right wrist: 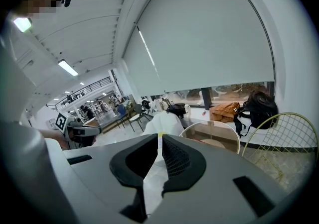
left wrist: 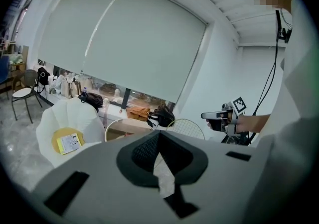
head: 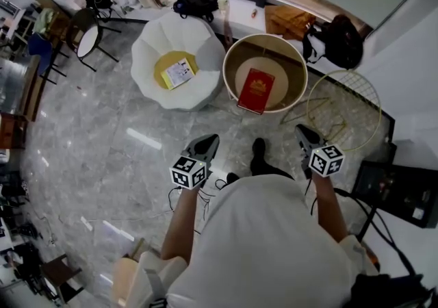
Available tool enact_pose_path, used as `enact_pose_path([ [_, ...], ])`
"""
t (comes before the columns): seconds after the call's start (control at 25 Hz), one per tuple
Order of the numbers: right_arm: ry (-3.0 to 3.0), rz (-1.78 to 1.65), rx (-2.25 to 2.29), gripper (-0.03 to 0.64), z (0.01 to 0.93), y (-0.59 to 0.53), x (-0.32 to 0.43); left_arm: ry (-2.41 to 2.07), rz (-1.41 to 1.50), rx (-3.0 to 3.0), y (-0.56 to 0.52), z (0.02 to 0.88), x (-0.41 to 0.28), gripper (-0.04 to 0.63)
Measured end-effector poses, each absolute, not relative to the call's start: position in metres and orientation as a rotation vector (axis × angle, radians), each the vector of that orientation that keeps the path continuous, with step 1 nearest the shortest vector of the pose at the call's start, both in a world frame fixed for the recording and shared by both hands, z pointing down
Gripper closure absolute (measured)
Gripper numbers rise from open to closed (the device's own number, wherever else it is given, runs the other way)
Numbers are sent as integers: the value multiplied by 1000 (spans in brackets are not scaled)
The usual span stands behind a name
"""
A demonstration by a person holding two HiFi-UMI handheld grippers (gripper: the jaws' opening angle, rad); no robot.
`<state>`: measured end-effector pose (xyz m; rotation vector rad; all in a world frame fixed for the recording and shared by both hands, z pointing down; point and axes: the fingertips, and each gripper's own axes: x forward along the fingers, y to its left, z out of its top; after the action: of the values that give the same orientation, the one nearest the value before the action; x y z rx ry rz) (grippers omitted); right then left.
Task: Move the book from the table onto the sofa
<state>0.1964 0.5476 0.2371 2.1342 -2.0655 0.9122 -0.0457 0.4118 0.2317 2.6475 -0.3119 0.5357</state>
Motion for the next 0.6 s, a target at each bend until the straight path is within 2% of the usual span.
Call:
enact_pose_path([
  [0.6,-2090,1049,1963,569,292,488,283,-395,623,2562,365,268,31,594],
])
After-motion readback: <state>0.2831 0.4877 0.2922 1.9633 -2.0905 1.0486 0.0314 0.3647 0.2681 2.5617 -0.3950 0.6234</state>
